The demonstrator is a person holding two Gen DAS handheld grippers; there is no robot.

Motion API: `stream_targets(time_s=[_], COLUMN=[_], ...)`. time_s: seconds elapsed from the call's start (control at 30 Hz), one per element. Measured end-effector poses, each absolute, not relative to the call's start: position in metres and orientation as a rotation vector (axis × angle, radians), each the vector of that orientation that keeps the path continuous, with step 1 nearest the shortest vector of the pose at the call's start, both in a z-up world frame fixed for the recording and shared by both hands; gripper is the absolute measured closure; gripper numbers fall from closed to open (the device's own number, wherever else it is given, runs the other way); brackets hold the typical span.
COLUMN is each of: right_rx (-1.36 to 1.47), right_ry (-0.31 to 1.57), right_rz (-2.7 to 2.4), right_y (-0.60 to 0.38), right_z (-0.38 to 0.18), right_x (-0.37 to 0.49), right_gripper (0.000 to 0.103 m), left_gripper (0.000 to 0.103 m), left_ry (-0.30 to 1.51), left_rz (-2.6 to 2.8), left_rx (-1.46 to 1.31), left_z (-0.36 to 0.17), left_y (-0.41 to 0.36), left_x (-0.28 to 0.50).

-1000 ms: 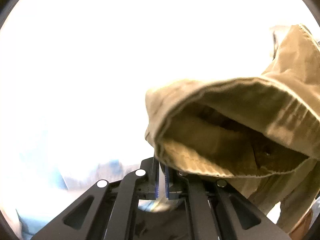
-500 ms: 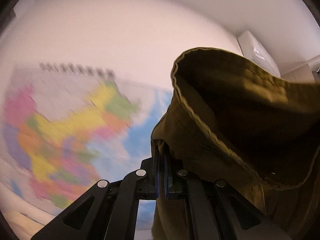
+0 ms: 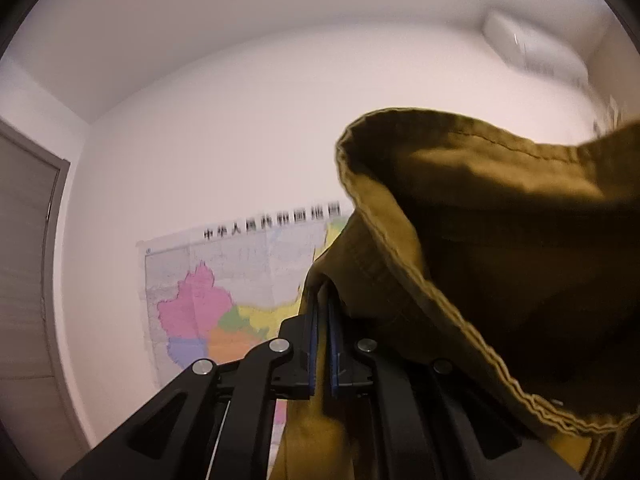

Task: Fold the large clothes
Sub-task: 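Grasp the shirt hem with the left tool while the right tool lifts the shirt, then lift the shirt with both tools and shake it out over the bed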

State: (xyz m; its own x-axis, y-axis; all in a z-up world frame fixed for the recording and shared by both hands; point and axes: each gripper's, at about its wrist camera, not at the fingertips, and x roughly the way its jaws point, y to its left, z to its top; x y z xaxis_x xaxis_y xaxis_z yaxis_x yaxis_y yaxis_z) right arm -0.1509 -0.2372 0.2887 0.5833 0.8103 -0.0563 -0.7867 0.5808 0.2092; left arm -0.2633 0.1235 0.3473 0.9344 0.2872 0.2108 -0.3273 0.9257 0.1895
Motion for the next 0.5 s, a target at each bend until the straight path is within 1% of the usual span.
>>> stream_targets(time_s=[0.07, 0.17, 0.27, 0.33, 0.4, 0.47, 0.5], right_rx=[0.202, 0.211, 0.215, 0.225, 0.238, 0.211, 0.196], right_ry=[0.261, 0.427, 0.634, 0.794, 0.900, 0.980, 1.002], right_rz=[0.945, 0.890, 0.785, 0.699, 0.613, 0.538, 0.512], right_y=[-0.224, -0.203, -0.181, -0.171, -0.168, -0.167, -0.166], right_z=[0.260, 0.197, 0.118, 0.057, 0.014, -0.019, -0.026], right_x=[-0.113, -0.045, 0.031, 0.083, 0.116, 0.142, 0.150], right_gripper=[0.093, 0.093, 0.092, 0.092, 0.092, 0.091, 0.086], left_gripper=[0.100, 0.100, 0.100, 0.100, 0.100, 0.100, 0.100], left_ry=[-0.075, 0.108, 0.367, 0.502, 0.599, 0.684, 0.730], left_rz=[0.329, 0.319, 0.315, 0.305, 0.287, 0.261, 0.228], left_rx=[0.233, 0.215, 0.244, 0.280, 0.311, 0.282, 0.268], left_z=[0.324, 0.281, 0.192, 0.131, 0.072, 0.029, 0.016], left_y=[0.132, 0.150, 0.157, 0.157, 0.156, 0.159, 0.162], left_x=[-0.214, -0.141, -0.030, 0.018, 0.060, 0.095, 0.109])
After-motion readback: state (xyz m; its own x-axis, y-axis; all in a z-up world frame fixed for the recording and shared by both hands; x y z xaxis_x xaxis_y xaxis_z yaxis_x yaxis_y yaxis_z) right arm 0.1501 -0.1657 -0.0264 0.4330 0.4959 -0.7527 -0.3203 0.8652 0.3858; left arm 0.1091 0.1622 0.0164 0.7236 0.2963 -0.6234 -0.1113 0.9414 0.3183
